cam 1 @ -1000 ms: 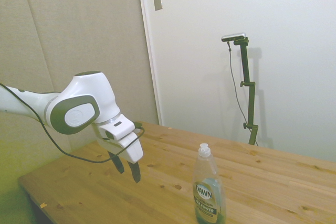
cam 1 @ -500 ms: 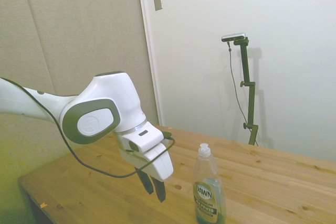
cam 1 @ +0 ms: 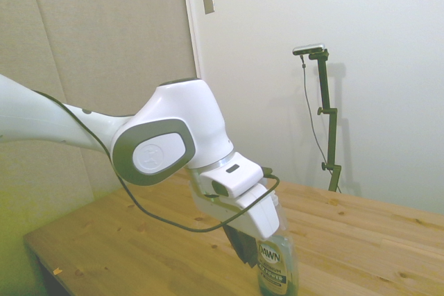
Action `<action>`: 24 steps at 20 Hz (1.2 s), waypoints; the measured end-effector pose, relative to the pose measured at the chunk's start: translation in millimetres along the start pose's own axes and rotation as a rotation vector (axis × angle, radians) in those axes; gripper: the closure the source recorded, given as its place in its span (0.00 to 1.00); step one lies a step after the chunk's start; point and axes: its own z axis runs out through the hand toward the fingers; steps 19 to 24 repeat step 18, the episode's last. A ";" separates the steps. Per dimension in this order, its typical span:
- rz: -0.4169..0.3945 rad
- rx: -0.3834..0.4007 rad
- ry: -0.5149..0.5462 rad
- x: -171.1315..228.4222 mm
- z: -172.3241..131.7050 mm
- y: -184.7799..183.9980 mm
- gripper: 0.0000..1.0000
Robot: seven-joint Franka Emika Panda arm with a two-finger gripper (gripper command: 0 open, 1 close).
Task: Knock down the dish soap
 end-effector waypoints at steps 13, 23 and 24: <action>0.182 0.088 0.047 59.1 50.2 -88.9 1.00; 0.234 0.110 0.058 78.0 62.3 -96.1 1.00; 0.234 0.110 0.058 78.0 62.3 -96.1 1.00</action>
